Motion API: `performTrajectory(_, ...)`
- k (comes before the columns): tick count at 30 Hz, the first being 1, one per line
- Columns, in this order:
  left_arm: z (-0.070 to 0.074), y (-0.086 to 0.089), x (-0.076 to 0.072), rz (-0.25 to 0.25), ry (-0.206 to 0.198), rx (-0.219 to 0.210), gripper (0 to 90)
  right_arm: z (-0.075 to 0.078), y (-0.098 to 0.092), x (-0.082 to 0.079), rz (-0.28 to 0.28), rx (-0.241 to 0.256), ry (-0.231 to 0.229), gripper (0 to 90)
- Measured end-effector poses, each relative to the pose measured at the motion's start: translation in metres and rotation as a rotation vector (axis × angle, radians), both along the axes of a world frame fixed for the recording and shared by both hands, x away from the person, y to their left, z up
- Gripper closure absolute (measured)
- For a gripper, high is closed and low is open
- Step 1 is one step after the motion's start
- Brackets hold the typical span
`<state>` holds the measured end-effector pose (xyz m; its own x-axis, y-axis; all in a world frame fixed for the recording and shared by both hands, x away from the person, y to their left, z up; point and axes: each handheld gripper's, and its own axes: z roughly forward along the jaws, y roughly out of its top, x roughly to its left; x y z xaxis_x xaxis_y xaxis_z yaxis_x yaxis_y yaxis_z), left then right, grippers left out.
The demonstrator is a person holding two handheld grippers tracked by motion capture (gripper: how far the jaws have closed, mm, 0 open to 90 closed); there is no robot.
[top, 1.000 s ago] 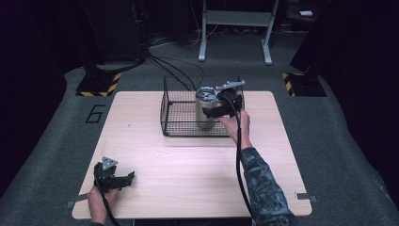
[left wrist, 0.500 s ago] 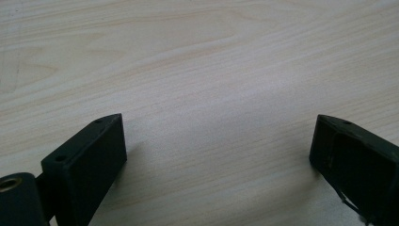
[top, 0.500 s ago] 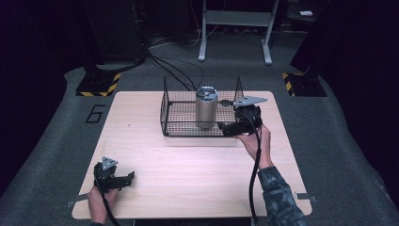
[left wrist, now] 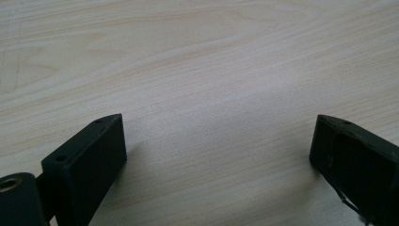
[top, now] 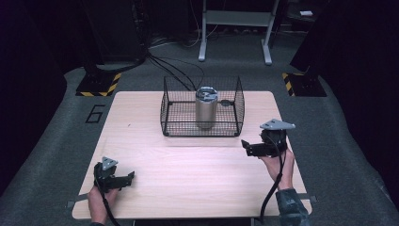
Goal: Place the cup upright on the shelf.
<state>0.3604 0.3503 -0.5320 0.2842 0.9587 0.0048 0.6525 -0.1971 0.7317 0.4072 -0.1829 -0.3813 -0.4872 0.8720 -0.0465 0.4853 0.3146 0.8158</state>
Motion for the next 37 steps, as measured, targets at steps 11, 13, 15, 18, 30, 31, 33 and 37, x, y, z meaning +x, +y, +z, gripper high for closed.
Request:
performTrajectory(11, 0.000, 0.000, 0.000, 0.000, 0.000, 0.001, 4.3, -0.052, -0.038, -0.021, -0.106, 0.036, 0.082, 0.0)
performTrajectory(13, 0.000, 0.000, 0.000, -0.001, 0.002, -0.002, 4.2, -0.060, -0.043, -0.024, -0.125, 0.038, 0.096, 0.0)
performTrajectory(15, 0.000, 0.000, 0.000, 0.001, 0.000, -0.002, 4.3, -0.070, -0.049, -0.028, -0.141, 0.036, 0.108, 0.0)
performTrajectory(18, 0.000, 0.000, 0.000, 0.000, 0.000, 0.001, 4.3, -0.088, -0.057, -0.035, -0.176, 0.042, 0.138, 0.0)
performTrajectory(30, 0.000, 0.000, 0.000, 0.001, 0.000, -0.001, 4.3, -0.136, -0.076, -0.047, -0.244, 0.016, 0.182, 0.0)
performTrajectory(31, 0.000, 0.000, 0.000, 0.000, 0.001, -0.004, 4.2, -0.139, -0.078, -0.047, -0.230, 0.007, 0.174, 0.0)
performTrajectory(33, 0.000, 0.000, 0.000, 0.002, 0.000, -0.002, 4.2, -0.144, -0.077, -0.046, -0.234, -0.014, 0.182, 0.0)
performTrajectory(37, 0.000, 0.000, 0.000, -0.001, 0.002, -0.003, 4.2, -0.147, -0.076, -0.047, -0.237, -0.019, 0.182, 0.0)
